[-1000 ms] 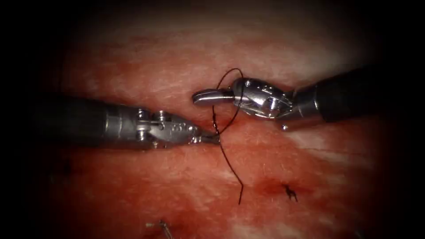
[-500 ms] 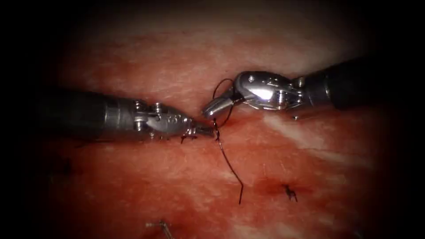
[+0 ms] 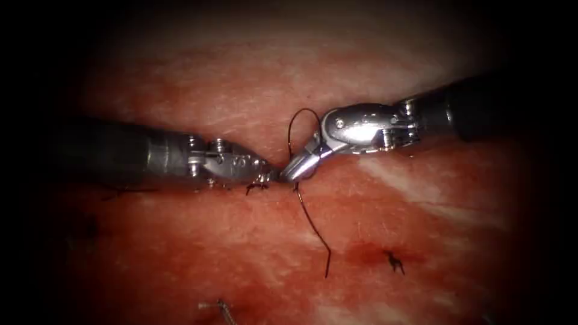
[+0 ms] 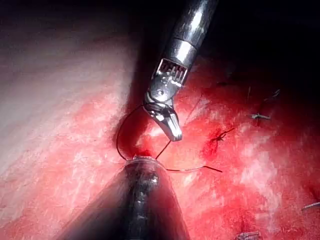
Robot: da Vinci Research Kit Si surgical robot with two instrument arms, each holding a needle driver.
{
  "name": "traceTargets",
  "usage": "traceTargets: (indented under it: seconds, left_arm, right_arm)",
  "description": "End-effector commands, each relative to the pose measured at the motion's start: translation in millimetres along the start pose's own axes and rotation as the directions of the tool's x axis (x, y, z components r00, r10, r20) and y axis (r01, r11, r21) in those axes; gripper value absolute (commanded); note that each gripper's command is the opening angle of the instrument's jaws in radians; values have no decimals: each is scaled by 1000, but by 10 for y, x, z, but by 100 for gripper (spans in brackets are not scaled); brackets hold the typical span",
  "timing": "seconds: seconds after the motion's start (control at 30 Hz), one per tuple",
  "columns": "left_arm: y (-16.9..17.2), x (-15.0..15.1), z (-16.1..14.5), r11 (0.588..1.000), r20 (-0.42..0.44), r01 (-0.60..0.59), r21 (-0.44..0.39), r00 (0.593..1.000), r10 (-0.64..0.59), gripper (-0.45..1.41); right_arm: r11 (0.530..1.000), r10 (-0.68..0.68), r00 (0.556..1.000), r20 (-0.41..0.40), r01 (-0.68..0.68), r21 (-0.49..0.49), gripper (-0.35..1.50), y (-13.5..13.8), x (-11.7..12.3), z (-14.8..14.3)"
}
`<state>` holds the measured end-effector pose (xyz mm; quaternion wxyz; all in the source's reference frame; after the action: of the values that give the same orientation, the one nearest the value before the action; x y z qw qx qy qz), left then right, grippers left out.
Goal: Wound Closure
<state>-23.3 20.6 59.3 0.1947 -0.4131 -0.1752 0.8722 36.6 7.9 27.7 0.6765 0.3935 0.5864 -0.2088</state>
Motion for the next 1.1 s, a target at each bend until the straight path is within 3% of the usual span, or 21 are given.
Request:
traceTargets:
  seconds: [0.03,0.1,0.3,0.4,0.6,0.77,0.9,1.1]
  left_arm:
    - [2,-3,8,1000,3,1,-1,1000,-1,-45]
    - [4,-4,9,1000,9,0,-2,1000,0,-45]
    - [6,-5,8,1000,17,-1,-6,1000,1,-45]
    - [7,-4,8,1000,23,-2,-8,1000,2,-45]
    - [7,-5,7,1000,25,-2,-10,1000,2,-45]
    - [7,-5,6,1000,34,-3,-14,999,3,-45]
    - [7,-5,7,1000,36,-3,-15,999,3,-45]
    - [9,-8,7,1000,37,-6,-14,999,6,-45]
  right_arm:
    - [1000,-28,999,27,27,15,-21,2,-4,9]
    - [996,-82,994,73,79,43,4,-2,-2,12]
    - [979,-175,968,180,152,134,29,-13,2,27]
    - [975,-184,954,236,148,164,54,-18,-2,34]
    - [965,-210,923,324,143,218,78,-36,-18,42]
    - [958,-224,902,368,135,252,85,-50,-27,37]
    - [951,-228,889,397,116,286,73,-55,-27,29]
    - [941,-232,886,401,101,322,69,-60,-25,36]
